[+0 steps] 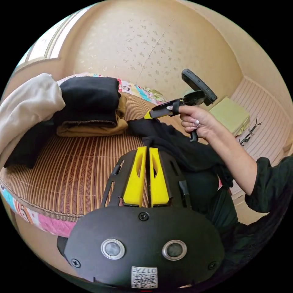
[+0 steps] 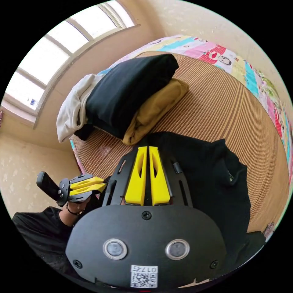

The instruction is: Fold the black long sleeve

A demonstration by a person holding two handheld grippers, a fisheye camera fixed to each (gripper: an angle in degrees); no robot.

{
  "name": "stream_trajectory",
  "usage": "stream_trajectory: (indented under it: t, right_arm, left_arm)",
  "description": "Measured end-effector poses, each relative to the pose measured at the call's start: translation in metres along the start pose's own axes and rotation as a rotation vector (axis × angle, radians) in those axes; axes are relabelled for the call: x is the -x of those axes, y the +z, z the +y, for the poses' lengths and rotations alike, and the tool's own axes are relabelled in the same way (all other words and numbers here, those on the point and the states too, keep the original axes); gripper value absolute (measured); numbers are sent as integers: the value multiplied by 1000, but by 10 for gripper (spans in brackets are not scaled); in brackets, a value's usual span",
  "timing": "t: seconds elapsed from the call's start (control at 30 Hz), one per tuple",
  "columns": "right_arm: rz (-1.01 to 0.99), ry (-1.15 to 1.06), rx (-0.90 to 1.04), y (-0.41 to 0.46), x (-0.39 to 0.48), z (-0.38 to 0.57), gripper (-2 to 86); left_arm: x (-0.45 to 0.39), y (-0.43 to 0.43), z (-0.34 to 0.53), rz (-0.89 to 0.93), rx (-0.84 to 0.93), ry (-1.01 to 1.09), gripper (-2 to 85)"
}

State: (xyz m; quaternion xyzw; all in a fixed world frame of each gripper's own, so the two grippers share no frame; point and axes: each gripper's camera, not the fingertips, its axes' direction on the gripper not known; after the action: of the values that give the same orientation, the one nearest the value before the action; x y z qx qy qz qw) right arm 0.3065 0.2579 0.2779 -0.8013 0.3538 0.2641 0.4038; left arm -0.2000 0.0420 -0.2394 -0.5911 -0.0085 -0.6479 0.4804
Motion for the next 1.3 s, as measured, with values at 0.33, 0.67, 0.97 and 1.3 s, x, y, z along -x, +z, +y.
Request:
stream_trajectory:
  t: [0.33,0.67,0.97,1.3]
  right_arm:
    - [144,-134,-22,71,5,-9,38]
    - [388,310,-178,-18,-32,248,97]
    - [478,191,-321,-57,-24,277,19]
    - [312,435,-138,-9,-92,324,29]
  left_arm:
    - [20,35,0,-185,146,-282,49]
    - [-74,50,-34,-486,257,-98,66]
    - [-138,97,-27,-520,320,-7,56]
    - [-153,132,-8,-573,390,-17,56]
